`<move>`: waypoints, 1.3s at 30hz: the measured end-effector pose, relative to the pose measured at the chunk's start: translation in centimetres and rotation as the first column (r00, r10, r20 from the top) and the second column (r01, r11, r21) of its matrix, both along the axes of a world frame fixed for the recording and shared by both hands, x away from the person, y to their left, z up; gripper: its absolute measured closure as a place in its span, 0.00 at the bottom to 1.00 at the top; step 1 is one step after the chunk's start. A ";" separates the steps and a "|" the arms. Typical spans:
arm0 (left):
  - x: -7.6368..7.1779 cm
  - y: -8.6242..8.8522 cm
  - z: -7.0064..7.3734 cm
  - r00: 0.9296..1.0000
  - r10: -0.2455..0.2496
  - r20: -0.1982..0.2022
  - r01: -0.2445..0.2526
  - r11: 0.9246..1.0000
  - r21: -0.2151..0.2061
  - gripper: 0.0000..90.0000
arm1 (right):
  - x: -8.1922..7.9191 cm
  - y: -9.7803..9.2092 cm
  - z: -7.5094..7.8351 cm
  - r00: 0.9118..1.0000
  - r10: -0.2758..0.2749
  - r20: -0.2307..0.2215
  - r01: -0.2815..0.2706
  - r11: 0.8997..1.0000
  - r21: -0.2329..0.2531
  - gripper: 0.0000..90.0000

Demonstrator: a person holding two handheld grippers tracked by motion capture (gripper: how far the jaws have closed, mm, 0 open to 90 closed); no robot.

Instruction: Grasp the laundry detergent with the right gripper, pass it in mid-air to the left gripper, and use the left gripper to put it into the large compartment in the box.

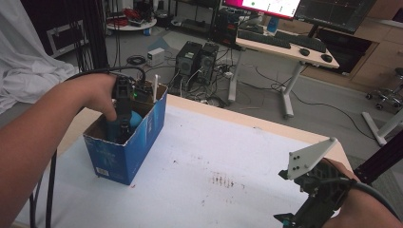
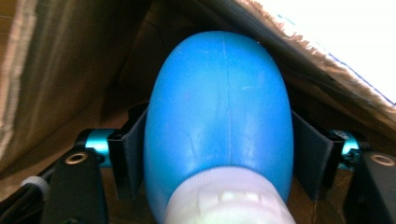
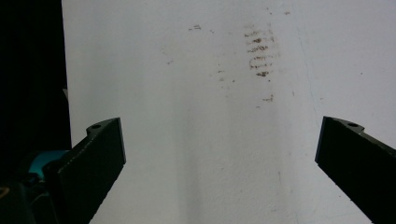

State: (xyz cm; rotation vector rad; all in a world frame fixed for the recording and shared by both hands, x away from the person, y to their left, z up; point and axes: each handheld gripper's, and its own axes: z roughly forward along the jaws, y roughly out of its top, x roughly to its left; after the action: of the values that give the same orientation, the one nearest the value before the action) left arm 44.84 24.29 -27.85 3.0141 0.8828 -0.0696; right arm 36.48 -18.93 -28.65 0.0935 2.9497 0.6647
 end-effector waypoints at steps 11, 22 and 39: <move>-1.1 0.0 3.9 1.000 -0.015 0.012 0.015 1.000 0.015 0.25 | 0.1 -0.3 0.1 1.000 -0.005 -0.004 0.005 1.000 0.003 0.01; -2.4 -3.0 9.0 0.995 -0.080 0.058 0.079 0.997 0.026 0.18 | 1.6 -1.5 2.2 1.000 -0.026 -0.008 0.026 1.000 -0.005 0.01; -4.0 -10.7 8.2 0.948 -0.315 0.042 0.315 0.949 0.022 0.06 | 3.2 -0.7 4.1 0.996 0.070 -0.048 -0.078 0.978 -0.195 0.01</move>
State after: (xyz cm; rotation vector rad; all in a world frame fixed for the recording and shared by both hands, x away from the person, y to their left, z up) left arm 40.81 13.54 -19.69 3.1258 0.3919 0.0052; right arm 39.67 -19.63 -24.55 -0.0211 3.0519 0.3793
